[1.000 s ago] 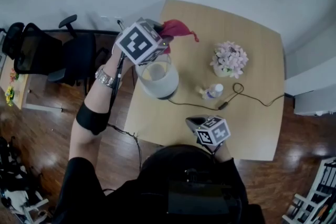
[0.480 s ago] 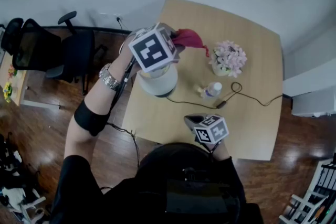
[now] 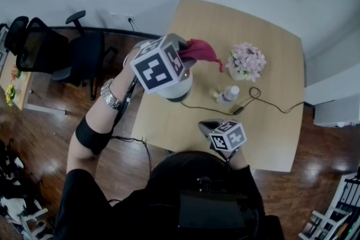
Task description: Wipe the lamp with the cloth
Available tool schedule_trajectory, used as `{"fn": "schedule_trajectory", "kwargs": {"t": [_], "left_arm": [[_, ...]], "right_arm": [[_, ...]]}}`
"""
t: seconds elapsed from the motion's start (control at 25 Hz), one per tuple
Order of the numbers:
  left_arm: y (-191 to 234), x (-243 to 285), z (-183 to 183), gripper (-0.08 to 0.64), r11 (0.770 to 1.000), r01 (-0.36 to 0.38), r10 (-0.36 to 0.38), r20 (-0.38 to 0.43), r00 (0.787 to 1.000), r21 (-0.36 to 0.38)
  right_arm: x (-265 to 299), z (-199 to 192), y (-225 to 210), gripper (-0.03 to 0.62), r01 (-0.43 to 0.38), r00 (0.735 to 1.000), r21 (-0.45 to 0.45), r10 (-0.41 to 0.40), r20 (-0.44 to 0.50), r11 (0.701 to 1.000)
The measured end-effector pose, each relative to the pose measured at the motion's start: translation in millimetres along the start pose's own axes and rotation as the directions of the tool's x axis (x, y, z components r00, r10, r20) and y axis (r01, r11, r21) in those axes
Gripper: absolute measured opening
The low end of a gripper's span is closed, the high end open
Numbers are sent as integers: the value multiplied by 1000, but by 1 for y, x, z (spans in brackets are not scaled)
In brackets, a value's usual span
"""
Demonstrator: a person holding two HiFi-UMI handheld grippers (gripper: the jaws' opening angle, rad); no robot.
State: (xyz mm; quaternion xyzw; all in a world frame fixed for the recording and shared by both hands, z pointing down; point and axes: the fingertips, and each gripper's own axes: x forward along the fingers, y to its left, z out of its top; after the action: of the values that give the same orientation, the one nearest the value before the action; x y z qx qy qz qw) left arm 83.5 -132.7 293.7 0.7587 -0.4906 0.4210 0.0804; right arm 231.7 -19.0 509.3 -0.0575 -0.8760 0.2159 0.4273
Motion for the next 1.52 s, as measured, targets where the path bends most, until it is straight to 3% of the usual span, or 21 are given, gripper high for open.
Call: {"fn": "schedule_trajectory", "kwargs": {"t": [0.28, 0.76, 1.04, 1.52], "left_arm": [[-8, -21, -29, 108, 998, -68, 68, -10, 998, -7], [51, -46, -73, 109, 972, -206, 204, -29, 978, -109], [79, -25, -69, 108, 975, -166, 166, -15, 986, -150], [59, 17, -8, 107, 999, -46, 46, -2, 999, -27]], "right_arm": [[2, 0, 4, 3, -7, 1000, -23, 6, -12, 1000], [15, 4, 6, 3, -41, 999, -17, 40, -23, 999], [12, 3, -6, 4, -17, 1000, 25, 18, -17, 1000], [7, 1, -17, 3, -5, 1000, 73, 4, 9, 997]]}}
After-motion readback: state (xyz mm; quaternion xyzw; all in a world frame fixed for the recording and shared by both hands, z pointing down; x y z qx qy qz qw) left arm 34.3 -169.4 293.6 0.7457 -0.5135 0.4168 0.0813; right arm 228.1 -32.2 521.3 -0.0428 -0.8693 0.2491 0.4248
